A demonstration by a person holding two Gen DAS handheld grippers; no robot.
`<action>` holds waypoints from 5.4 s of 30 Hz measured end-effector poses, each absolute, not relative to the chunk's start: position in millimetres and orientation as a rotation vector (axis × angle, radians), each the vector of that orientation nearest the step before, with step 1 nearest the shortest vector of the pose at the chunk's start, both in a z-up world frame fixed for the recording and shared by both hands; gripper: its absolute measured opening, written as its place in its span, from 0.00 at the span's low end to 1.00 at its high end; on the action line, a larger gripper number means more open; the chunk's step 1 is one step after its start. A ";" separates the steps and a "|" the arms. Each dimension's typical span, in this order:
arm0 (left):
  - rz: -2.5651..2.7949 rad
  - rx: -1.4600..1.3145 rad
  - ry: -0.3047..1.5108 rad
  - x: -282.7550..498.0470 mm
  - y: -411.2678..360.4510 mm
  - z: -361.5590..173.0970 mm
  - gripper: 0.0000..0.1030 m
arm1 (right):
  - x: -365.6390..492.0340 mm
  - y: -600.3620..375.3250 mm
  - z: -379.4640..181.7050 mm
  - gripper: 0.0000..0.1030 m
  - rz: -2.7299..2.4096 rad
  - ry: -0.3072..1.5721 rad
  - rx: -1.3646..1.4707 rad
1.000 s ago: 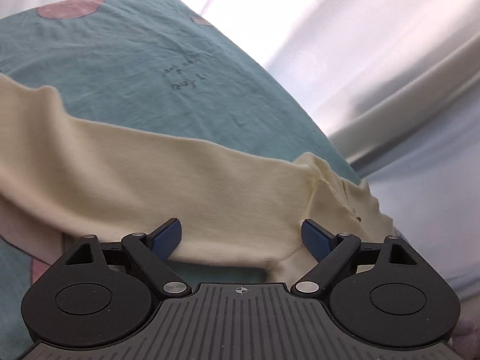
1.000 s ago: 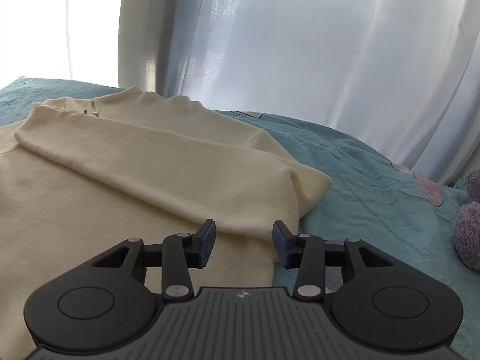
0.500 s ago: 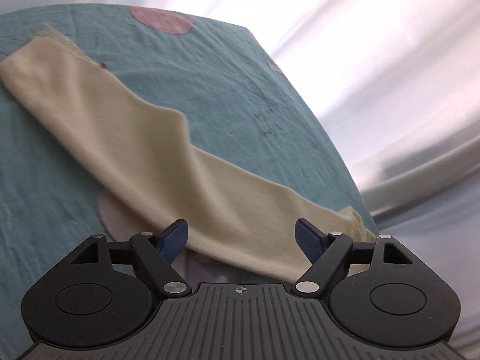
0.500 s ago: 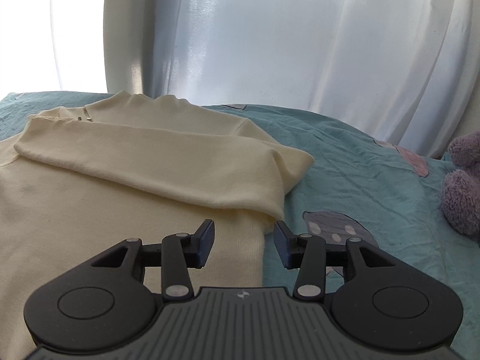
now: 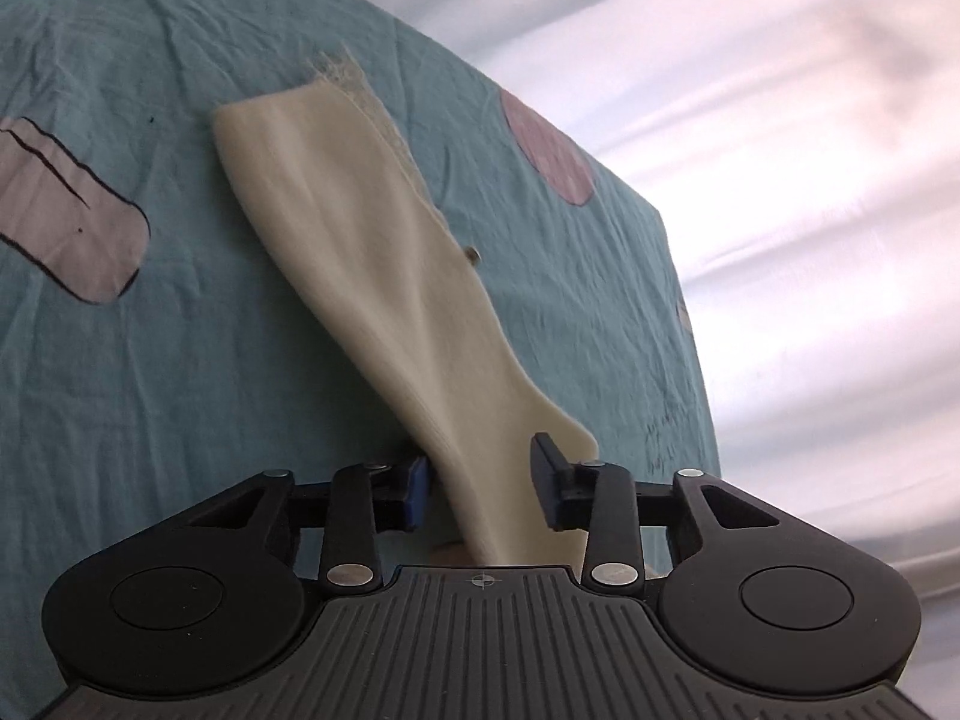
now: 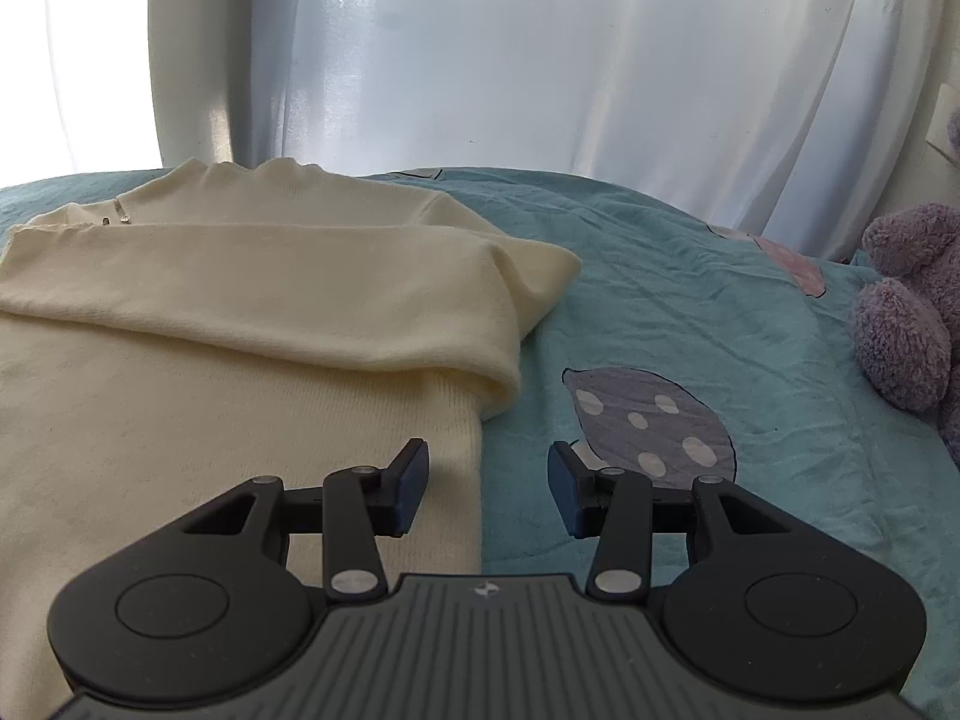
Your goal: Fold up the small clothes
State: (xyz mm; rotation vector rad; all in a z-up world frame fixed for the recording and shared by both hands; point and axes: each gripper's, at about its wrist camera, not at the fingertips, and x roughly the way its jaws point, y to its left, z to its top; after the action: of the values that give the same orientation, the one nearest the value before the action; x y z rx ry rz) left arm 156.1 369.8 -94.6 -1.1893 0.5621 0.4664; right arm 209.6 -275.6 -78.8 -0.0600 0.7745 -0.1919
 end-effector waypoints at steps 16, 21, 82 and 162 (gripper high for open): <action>-0.226 -0.218 0.542 230.8 107.4 30.5 0.08 | 203.7 -270.9 -75.8 0.42 -0.200 0.766 -0.054; -0.514 0.053 0.694 227.1 -29.7 -13.3 0.45 | 198.7 -272.4 -71.5 0.43 -0.192 0.753 -0.031; -0.177 -0.182 0.839 260.2 48.6 -45.0 0.58 | 268.6 -288.8 -22.5 0.06 0.037 0.533 0.299; -0.289 -0.171 1.224 70.2 118.3 -52.2 0.42 | 11.7 -294.4 -69.7 0.25 0.145 1.133 0.244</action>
State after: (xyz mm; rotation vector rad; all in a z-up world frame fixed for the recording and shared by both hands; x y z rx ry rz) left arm 70.2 118.3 -52.2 -0.1714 1.2243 -0.2892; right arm 11.7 -294.4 -69.7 0.2442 1.1327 0.1455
